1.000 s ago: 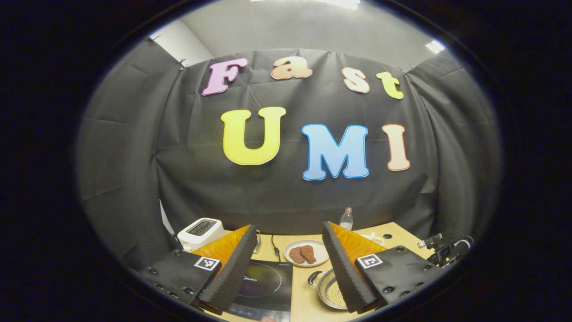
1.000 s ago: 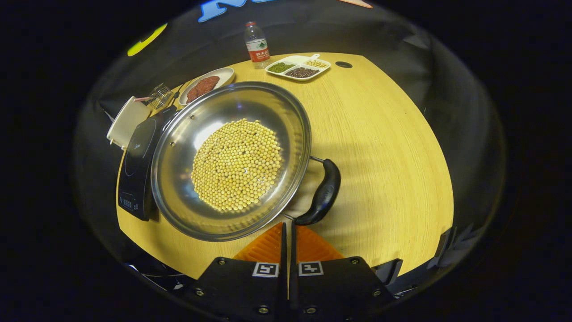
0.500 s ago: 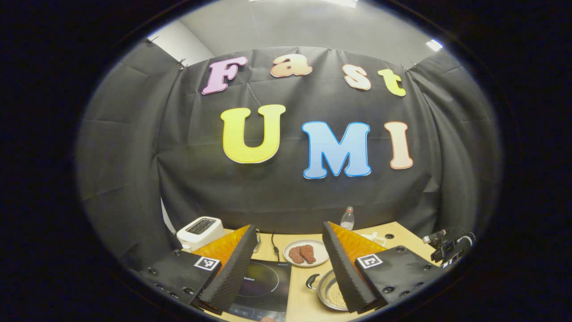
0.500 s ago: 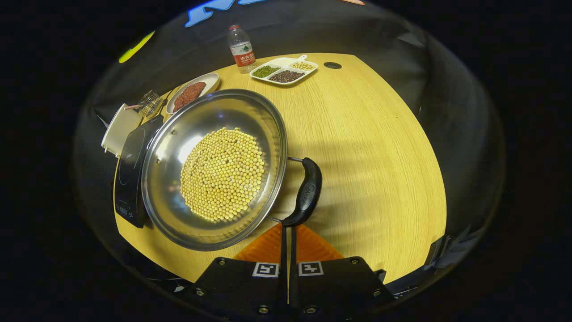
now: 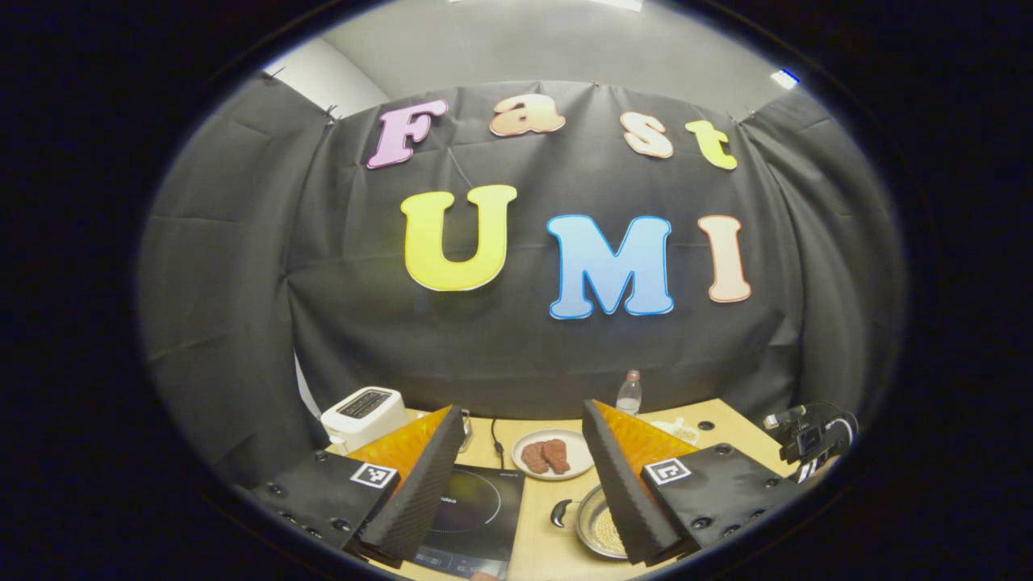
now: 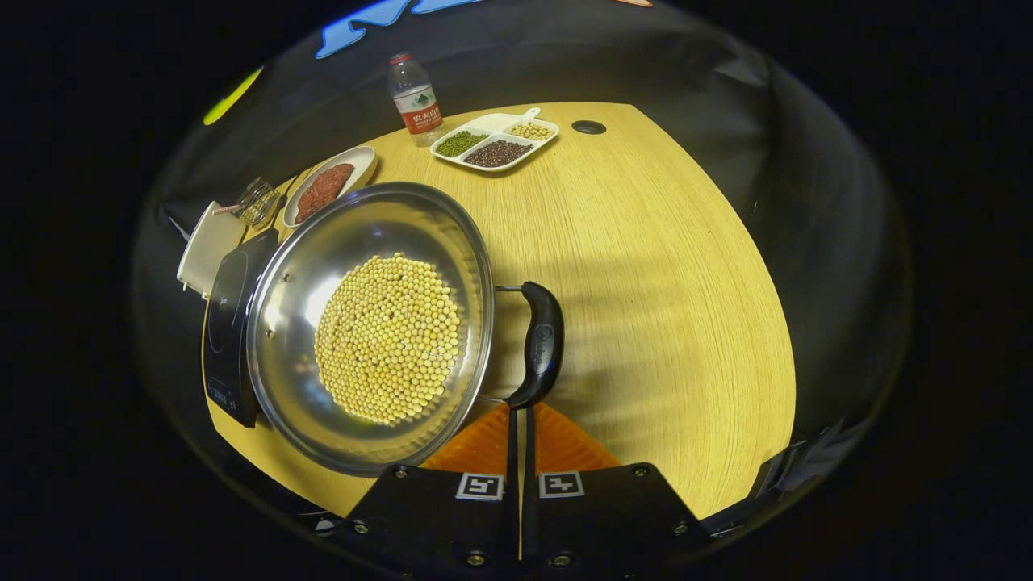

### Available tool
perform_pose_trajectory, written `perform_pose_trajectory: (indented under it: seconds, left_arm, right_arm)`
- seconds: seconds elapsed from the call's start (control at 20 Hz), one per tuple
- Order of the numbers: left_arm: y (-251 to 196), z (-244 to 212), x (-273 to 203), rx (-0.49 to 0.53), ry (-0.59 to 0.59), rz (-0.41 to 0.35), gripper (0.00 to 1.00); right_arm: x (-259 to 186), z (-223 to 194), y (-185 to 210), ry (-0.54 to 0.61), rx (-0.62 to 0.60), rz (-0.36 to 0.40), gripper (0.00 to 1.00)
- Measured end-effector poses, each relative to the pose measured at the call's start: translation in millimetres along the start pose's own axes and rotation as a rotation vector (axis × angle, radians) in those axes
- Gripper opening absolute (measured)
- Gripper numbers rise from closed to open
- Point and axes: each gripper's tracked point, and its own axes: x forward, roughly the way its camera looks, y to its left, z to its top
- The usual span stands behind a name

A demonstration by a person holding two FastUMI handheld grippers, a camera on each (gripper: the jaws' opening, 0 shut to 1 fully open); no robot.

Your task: First push the handle of the pot to place it horizontally, then grasp the pot with both hands and set it on the induction cooktop.

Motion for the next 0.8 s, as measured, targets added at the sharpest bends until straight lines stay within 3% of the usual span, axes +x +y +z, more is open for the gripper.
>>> perform_pose_trajectory:
  seconds: [0.2, 0.3, 0.35, 0.4, 0.8]
  left_arm:
    - [-7, -7, 2, 0.000, 0.013, -0.003, 0.92]
    - [-10, -17, 2, -0.004, 0.035, -0.009, 0.99]
    - [-10, -21, 2, -0.006, 0.045, -0.009, 0.99]
    - [-10, -25, 2, -0.010, 0.053, -0.009, 0.92]
    - [-12, -38, 4, -0.002, 0.084, -0.052, 0.96]
  right_arm:
    - [6, 9, -4, 0.000, 0.000, 0.005, 0.02]
    - [8, 15, -4, -0.004, 0.000, 0.008, 0.02]
    - [9, 17, -5, -0.006, -0.003, 0.009, 0.02]
    - [9, 18, -5, -0.008, -0.008, 0.009, 0.02]
    - [15, 27, -8, -0.027, -0.003, 0.005, 0.02]
